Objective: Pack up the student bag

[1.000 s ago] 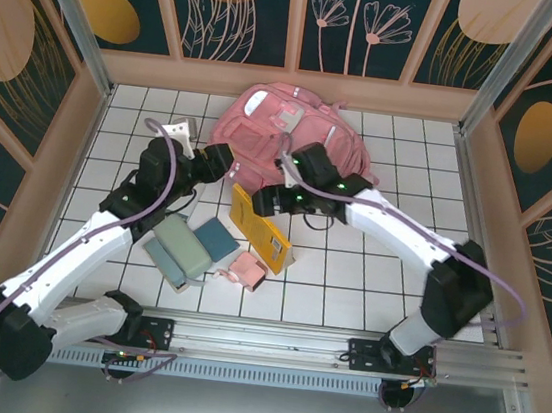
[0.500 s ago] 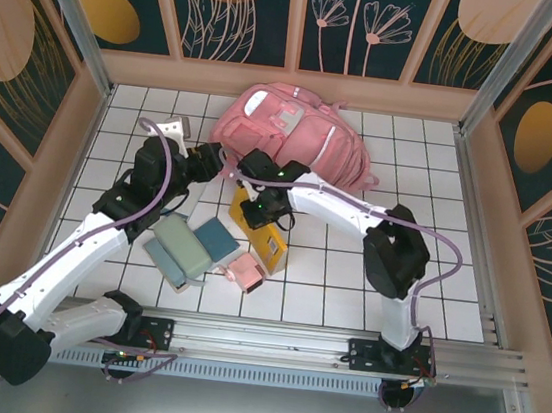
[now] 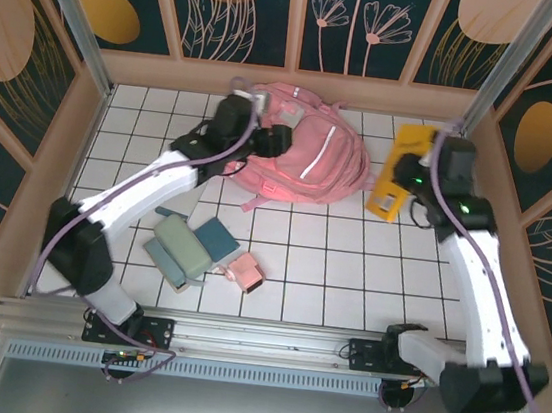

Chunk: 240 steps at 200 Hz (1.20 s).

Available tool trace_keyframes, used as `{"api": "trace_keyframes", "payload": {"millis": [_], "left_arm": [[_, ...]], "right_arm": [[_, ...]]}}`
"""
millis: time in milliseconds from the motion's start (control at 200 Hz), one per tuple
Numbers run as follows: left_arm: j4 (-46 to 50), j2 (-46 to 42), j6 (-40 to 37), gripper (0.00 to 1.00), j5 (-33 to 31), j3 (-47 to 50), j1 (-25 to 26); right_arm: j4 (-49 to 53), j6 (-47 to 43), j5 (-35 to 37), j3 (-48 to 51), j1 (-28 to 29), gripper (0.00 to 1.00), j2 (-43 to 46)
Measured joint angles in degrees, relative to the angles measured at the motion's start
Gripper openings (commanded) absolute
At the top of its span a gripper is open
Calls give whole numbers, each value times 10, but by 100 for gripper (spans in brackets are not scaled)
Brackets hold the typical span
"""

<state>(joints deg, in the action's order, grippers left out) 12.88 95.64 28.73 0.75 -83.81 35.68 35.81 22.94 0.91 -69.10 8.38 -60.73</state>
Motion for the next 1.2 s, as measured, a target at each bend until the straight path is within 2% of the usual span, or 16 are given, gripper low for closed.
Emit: {"api": "trace_keyframes", "payload": {"millis": [175,405,646,826,1121,1201], "left_arm": [[51,159,-28,83,-44,-141,45],[111,351,-57,98,-57,-345,60],[160,487,-80,95,-66,-520,60],[172,519,-102,90,-83,-539,60],[172,547,-129,93,-112,-539,69],[171,552,-137,88,-130,-543,75]], "right_arm": [[0,17,-7,53,-50,0,72],[4,29,-16,87,-57,0,85],[3,30,-19,89,-54,0,107],[-2,30,-25,99,-49,0,111],[-5,30,-32,130,-49,0,111],[-5,30,-38,136,-49,0,111]]}}
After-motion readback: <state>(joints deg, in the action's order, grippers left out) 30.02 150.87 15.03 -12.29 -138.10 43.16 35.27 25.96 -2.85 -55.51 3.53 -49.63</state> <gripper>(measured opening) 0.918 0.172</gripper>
